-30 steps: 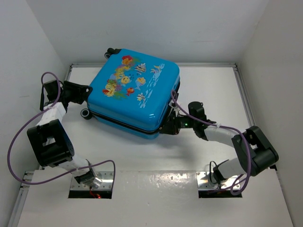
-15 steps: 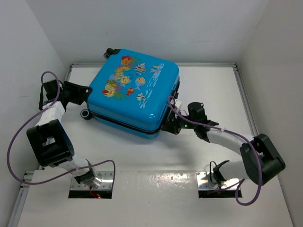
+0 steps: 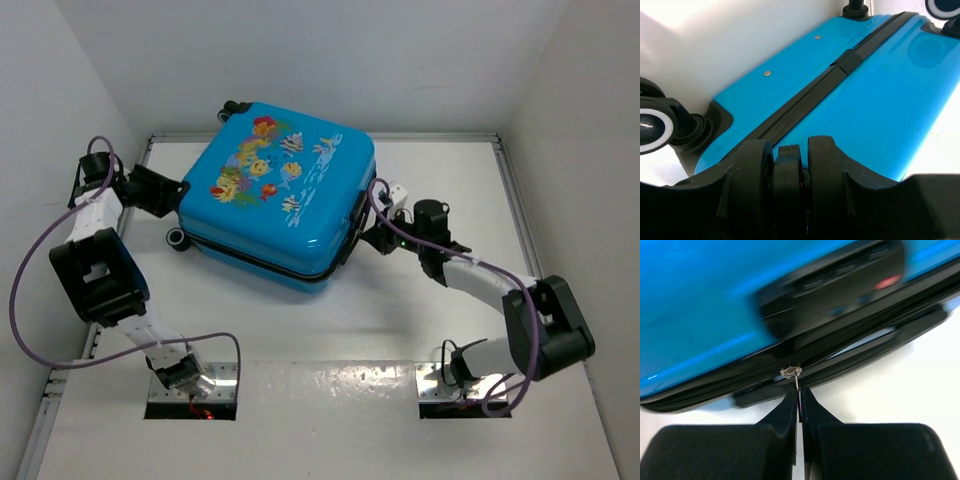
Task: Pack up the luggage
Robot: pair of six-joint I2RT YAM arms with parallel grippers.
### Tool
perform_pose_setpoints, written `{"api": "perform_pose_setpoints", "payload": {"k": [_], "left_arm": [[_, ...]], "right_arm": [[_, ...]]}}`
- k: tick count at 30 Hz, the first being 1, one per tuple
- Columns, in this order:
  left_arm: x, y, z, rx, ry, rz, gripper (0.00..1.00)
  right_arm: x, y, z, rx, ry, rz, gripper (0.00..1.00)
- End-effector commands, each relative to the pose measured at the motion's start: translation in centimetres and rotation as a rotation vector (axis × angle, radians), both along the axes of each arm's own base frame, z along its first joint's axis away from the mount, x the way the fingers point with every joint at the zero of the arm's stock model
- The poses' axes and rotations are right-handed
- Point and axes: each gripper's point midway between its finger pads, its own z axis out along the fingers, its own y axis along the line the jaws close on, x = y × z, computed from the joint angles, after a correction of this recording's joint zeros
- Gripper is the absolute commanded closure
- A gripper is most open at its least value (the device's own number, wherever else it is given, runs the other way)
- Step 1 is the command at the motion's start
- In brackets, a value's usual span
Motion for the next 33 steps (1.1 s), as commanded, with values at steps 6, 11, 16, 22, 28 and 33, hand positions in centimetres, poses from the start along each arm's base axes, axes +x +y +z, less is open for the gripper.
{"api": "perform_pose_setpoints", "payload": {"k": [6,11,16,22,28,33], "left_arm": [[5.3,10.2,0.0,0.420,-0.091,0.039,1.00],[7.0,10.6,-1.1,0.464,-0.125,-0.070,1.00],[10.8,12.8,-0.3,0.564,-0.206,-0.139,1.00],[15.2,12.1,-2.9,0.572,-0.283,-0.262,1.00],[19.4,11.0,-4.0,0.580,-0.384,-0.361,1.00],[21.2,9.3,-7.0,0.574,-0.415,-0.440,1.00]], "right_arm": [[9.7,-4.5,2.2,0.026,-0.106,-0.241,1.00],[13.3,-5.6,2.5,0.034,-0.127,-0.282,1.00],[16.7,-7.4,2.7,0.035,-0.151,-0.307,1.00],[21.5,-8.8,1.5,0.036,-0.199,-0.259,1.00],[25.0,-6.6,0.2,0.081,-0.314,-0.052,1.00],[29.0,-6.1,0.3,0.101,-0.461,-0.033,1.00]]}}
